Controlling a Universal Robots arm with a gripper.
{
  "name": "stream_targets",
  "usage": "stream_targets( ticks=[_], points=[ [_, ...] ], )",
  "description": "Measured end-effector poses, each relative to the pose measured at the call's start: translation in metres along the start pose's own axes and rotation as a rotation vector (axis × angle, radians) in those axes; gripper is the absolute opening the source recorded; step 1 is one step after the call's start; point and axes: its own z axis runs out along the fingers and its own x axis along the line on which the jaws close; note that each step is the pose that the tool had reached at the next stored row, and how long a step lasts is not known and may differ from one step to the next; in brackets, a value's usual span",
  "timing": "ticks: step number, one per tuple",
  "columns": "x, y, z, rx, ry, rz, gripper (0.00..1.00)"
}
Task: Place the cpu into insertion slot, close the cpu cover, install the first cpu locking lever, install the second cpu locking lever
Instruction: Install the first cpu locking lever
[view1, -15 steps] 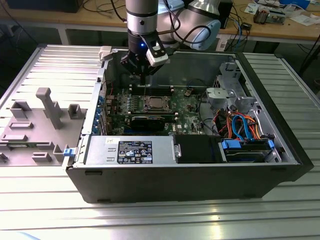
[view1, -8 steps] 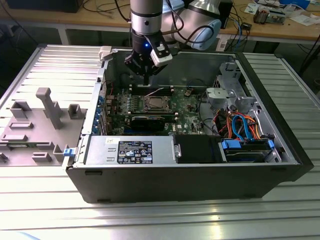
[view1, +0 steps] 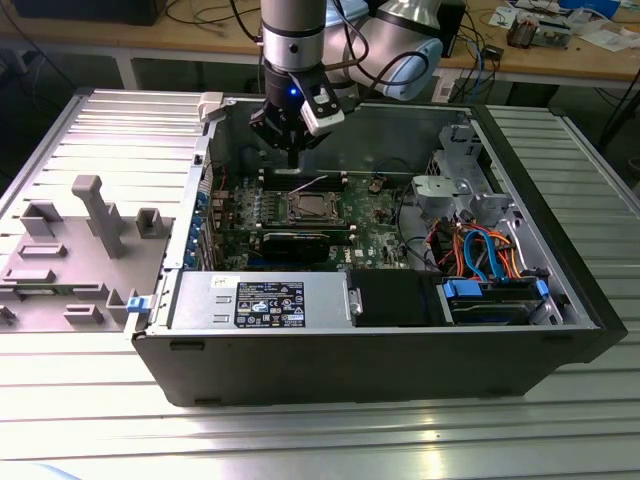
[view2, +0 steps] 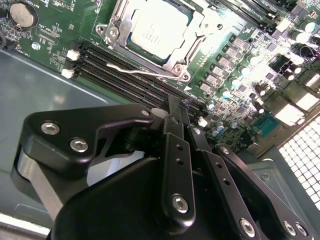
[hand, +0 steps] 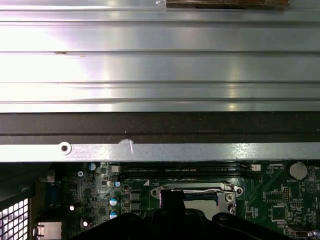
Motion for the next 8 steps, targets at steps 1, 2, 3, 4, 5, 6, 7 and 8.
stream_targets(
  ticks=[1, 2, 3, 4, 5, 6, 7, 8],
  points=[
    [0.0, 0.0, 0.0, 0.0, -0.0001, 0.002, 0.11],
    [0.0, 0.0, 0.0, 0.0, -0.0001, 0.002, 0.11],
    [0.0, 0.0, 0.0, 0.0, -0.0001, 0.002, 0.11],
    [0.0, 0.0, 0.0, 0.0001, -0.0002, 0.002, 0.11],
    [0.0, 0.0, 0.0, 0.0, -0.0002, 0.003, 0.11],
    [0.0, 0.0, 0.0, 0.0, -0.0002, 0.003, 0.11],
    [0.0, 0.0, 0.0, 0.0, -0.0002, 0.003, 0.11],
    [0.0, -0.0001, 0.0001, 0.0001, -0.0002, 0.003, 0.11]
  ],
)
